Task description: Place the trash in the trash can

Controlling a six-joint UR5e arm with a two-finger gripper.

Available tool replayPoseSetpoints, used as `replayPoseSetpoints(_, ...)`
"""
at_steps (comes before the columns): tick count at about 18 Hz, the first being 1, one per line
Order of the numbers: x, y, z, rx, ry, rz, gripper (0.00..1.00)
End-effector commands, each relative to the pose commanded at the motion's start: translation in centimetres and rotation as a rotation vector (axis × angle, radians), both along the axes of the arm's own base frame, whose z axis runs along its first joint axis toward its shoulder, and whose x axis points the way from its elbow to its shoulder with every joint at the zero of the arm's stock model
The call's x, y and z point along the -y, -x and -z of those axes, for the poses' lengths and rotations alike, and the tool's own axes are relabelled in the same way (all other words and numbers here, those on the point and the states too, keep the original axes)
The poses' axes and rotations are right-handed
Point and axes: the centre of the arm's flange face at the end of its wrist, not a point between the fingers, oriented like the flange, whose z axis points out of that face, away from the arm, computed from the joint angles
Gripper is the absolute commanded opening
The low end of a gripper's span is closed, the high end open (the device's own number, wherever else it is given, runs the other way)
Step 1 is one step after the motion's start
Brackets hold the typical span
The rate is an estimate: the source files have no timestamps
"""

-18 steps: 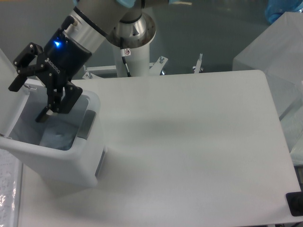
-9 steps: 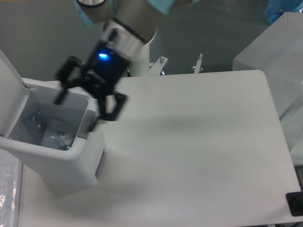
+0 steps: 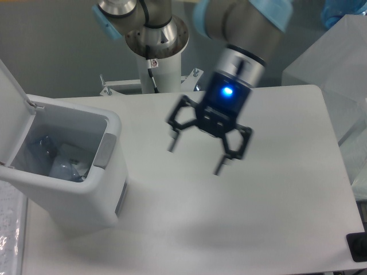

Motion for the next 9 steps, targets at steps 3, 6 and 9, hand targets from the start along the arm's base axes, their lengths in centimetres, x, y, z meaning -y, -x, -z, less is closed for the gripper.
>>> replayPoseSetpoints(3,0.5,2.0,0.3,-0.09,0.119,-0.042,1.0)
replayPoseSetpoints(6,0.5,4.1,2.9,-0.155,0.272,-0.067,1.0)
replayPoseSetpoints(9,-1.1,4.0,4.5,-0.248,0.393,-0.014,1.0)
